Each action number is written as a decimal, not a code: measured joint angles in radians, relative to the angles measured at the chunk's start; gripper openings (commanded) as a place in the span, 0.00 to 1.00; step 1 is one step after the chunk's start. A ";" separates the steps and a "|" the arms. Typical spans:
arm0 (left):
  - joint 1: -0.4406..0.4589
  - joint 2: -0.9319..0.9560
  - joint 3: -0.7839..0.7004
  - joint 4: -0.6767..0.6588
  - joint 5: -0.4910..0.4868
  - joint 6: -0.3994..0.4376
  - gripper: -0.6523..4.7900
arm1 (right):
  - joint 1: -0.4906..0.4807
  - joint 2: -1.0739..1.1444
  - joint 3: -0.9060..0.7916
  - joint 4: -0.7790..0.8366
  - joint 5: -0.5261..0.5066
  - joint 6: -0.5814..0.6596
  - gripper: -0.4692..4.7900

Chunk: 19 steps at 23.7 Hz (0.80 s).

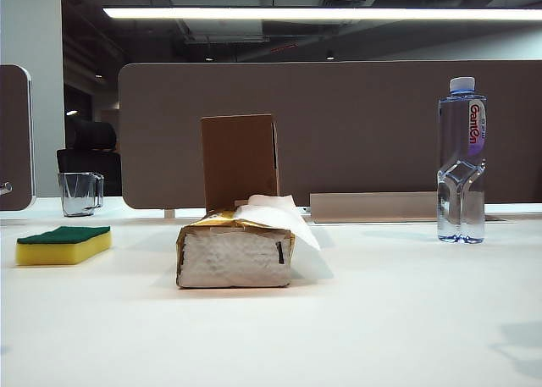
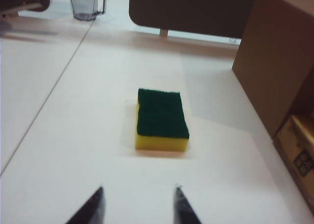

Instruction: Move the sponge from left to right to wipe the table, avoiding obstacles on the table, and finally reaching the bottle of mineral water.

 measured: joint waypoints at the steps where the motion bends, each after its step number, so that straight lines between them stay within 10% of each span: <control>1: 0.000 0.000 0.009 0.000 0.000 0.000 0.50 | 0.000 0.000 0.000 0.000 -0.001 0.000 0.08; 4: 0.000 0.001 0.039 -0.006 0.000 -0.035 0.76 | 0.000 0.000 0.000 0.001 -0.003 0.000 0.08; 19: 0.000 0.201 0.276 -0.104 0.120 -0.133 0.98 | 0.000 0.000 0.000 0.021 -0.019 0.037 0.09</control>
